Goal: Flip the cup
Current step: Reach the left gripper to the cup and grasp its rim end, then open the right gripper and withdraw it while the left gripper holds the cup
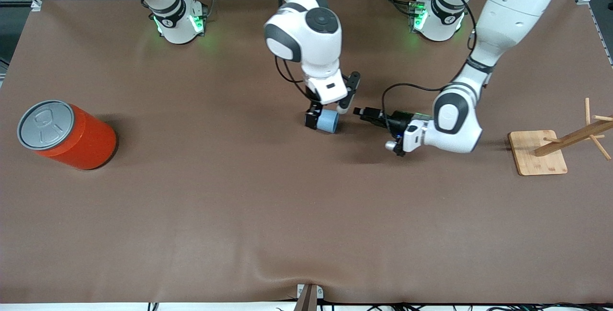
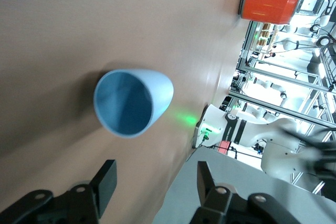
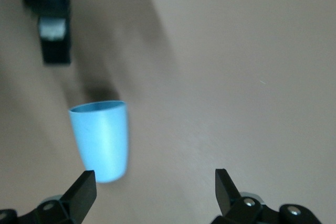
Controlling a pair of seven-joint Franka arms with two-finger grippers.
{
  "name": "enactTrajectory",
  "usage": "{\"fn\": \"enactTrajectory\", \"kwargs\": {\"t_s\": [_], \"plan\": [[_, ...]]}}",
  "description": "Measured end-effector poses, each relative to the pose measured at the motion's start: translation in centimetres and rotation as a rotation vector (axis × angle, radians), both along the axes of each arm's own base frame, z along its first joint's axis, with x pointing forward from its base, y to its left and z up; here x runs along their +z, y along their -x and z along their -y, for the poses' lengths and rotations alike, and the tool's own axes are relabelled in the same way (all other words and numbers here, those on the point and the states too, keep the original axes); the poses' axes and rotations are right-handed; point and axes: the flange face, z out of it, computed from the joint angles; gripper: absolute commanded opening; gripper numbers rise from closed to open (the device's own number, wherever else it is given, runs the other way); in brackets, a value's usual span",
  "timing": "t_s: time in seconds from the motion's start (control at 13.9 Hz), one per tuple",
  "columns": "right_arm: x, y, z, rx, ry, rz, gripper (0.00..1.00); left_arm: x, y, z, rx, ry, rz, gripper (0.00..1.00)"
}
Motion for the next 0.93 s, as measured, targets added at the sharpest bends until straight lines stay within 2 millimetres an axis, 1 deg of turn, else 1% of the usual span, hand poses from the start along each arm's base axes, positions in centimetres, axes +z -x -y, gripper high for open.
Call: {"fn": "enactTrajectory", "kwargs": {"t_s": [0.07,0.14,0.22,0.36,0.43,0.57,0.65,0.72,0.79,0.86,0.93], "plan": [[1.8,-1.5,2.0,-0.041,-0.001,-0.003,1.00,-0.5,0.4,0.8,0.004,0.001,-0.008,0.70],[3.4,-3.4,4.4,-0.088,0.002,-0.005,1.00,-1.0,0.6,1.3,0.010,0.000,-0.016,0.70],[4.6,-5.4,7.1,-0.137,0.007,-0.010,1.00,-1.5,0.8,1.6,0.017,-0.001,-0.020,0.70],[6.3,-9.6,13.1,-0.238,0.009,-0.013,1.00,-2.3,1.1,2.3,0.030,0.007,-0.023,0.68],[6.9,-11.3,16.0,-0.288,0.008,-0.020,1.00,-2.8,1.4,2.9,0.035,0.017,-0.023,0.66],[7.9,-14.0,21.3,-0.380,-0.003,-0.047,1.00,-3.6,2.0,3.8,0.046,0.042,-0.015,0.64],[8.6,-15.0,23.5,-0.417,-0.010,-0.047,1.00,-4.0,2.3,4.3,0.053,0.057,-0.010,0.61],[9.6,-15.8,25.7,-0.450,-0.017,-0.041,1.00,-4.5,2.7,5.0,0.056,0.069,-0.002,0.54],[10.6,-16.4,27.7,-0.482,-0.020,-0.039,1.00,-5.0,3.1,5.5,0.058,0.075,0.001,0.33],[11.5,-16.6,29.8,-0.513,-0.019,-0.045,1.00,-5.4,3.4,5.9,0.055,0.078,0.002,0.10],[12.2,-16.8,31.8,-0.542,-0.016,-0.059,1.00,-5.6,3.6,6.2,0.051,0.078,0.000,0.00]]}}
